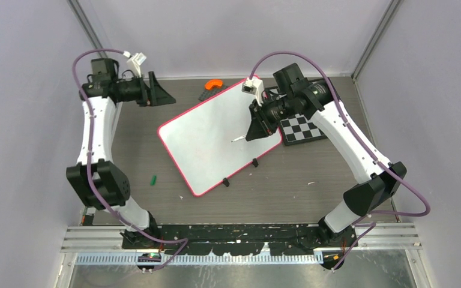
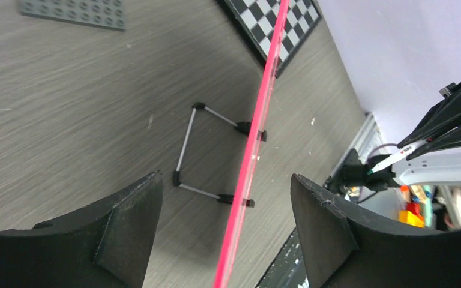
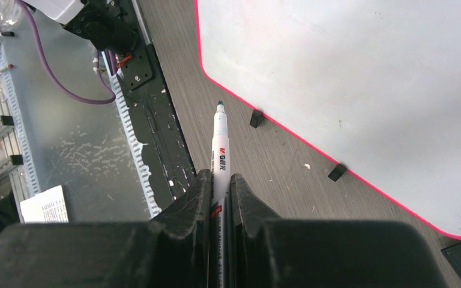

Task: Write a sentence on the whiteboard
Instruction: Move the whiteboard to the center of the board.

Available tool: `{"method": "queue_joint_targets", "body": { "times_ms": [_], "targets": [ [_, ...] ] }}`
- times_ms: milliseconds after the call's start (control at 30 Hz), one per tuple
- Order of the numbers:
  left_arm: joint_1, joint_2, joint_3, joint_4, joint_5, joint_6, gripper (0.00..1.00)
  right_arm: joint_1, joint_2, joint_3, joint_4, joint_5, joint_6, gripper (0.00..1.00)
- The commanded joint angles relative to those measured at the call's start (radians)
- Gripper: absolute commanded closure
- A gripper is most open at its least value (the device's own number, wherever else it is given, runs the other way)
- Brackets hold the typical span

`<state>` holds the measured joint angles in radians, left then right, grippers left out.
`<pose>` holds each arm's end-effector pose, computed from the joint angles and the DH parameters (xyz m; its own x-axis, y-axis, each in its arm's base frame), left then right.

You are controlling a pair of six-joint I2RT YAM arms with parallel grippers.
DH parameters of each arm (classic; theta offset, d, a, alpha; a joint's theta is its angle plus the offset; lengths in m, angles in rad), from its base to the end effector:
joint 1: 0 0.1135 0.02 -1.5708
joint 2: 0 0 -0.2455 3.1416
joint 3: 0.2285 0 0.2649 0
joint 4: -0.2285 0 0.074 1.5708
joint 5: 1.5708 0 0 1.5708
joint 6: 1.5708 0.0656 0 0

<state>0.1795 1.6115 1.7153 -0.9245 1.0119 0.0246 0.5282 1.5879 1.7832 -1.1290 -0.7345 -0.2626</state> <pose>0.3588 0.0086 0.3656 -0.7080 -0.1152 -0.6968 0.4916 0.6279 -0.6033 0.2703 0.2086 0.3693 -0.4840 -0.5055 -0.7143 -0.8740 0.3199 0.3658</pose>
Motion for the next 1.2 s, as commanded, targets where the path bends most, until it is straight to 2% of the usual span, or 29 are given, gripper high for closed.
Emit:
{"method": "queue_joint_targets", "body": {
  "times_ms": [0, 167, 267, 500, 567, 733, 967, 1167],
  "targets": [
    [-0.083, 0.079, 0.056, 0.075, 0.055, -0.067, 0.21, -0.007, -0.057, -0.001, 0.039, 0.000, 0.006, 1.00],
    [-0.169, 0.133, 0.025, 0.093, 0.046, -0.059, 0.23, -0.020, -0.083, -0.030, 0.042, 0.013, 0.007, 1.00],
    [-0.248, 0.155, 0.004, 0.074, 0.064, -0.048, 0.35, -0.033, -0.096, -0.046, 0.044, 0.016, 0.007, 1.00],
    [-0.337, 0.201, -0.016, 0.004, 0.080, 0.008, 0.75, -0.047, -0.106, -0.061, 0.041, 0.009, 0.005, 1.00],
    [-0.354, 0.208, -0.022, 0.001, 0.088, 0.010, 0.84, -0.050, -0.112, -0.067, 0.041, 0.008, 0.001, 1.00],
    [-0.431, 0.227, -0.045, 0.030, 0.091, -0.018, 0.98, -0.052, -0.122, -0.079, 0.038, -0.007, 0.000, 1.00],
    [-0.583, 0.315, 0.041, -0.059, 0.057, 0.051, 1.00, -0.052, -0.143, -0.106, 0.021, -0.024, 0.002, 1.00],
    [-0.653, 0.363, 0.060, 0.034, 0.038, -0.077, 1.00, -0.052, -0.193, -0.157, 0.006, -0.031, -0.009, 1.00]
  ]
}}
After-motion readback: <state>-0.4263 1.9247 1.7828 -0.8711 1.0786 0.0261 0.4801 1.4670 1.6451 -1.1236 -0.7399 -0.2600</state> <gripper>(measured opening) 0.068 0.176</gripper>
